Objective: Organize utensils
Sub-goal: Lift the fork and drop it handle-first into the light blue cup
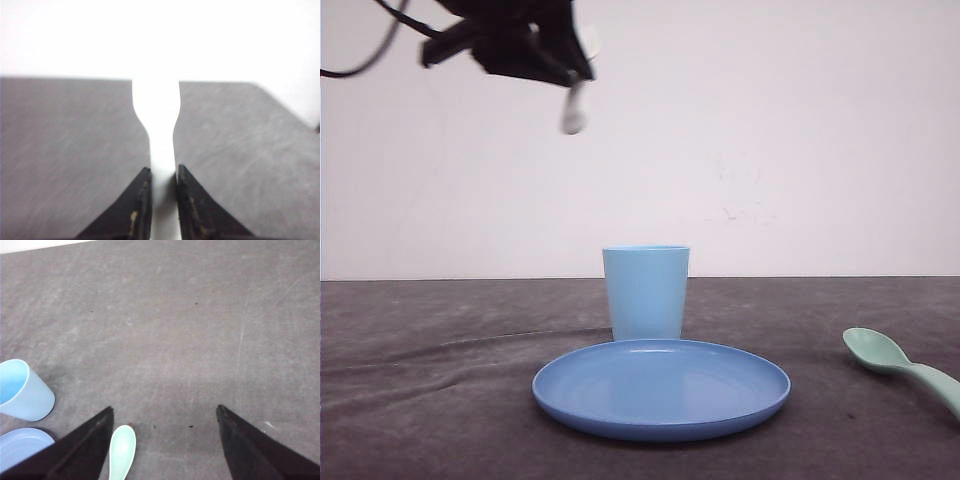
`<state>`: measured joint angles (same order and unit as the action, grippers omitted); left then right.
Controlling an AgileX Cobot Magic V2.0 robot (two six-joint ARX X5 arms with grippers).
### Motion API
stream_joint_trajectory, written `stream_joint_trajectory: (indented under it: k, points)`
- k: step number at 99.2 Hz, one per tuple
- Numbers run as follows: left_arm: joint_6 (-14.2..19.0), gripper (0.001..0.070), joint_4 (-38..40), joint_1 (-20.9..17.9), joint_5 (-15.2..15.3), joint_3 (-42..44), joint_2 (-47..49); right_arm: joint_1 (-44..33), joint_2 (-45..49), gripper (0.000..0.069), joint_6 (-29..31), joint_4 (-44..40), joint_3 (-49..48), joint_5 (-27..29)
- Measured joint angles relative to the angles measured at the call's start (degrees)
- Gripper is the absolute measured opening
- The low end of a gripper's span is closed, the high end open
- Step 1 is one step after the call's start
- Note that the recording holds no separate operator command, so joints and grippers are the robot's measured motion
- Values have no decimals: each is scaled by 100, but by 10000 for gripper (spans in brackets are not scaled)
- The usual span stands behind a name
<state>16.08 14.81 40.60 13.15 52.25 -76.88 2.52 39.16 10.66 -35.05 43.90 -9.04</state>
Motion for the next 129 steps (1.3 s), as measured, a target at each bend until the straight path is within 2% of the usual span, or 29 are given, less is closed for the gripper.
stream_joint_trajectory:
  k: [28,47,74,81,93,99,116,129]
  points:
    - [-258,43,1178,15,-291,0,-1086,0,160,408,-37,59,0,24]
    - [-284,43,1512,39,-409,0,-1729,0,317,408,-85,59,0,24]
    - [-282,47,1508,125,-413,-2,-2205,0,417,408,-208,59,0,26]
    - [-282,79,1596,133,-413,-2,-2205,0,417,408,-234,61,0,24]
    - [-282,187,1628,144,-413,-2,-2205,0,417,408,-240,61,0,24]
    - [-282,218,1576,144,-413,-2,-2205,0,417,408,-249,59,0,24]
    - [-282,235,1200,155,-413,-2,-2146,15,417,408,-256,-28,0,24]
    - [-282,236,750,162,-413,-2,-1666,188,426,408,-225,-249,0,13]
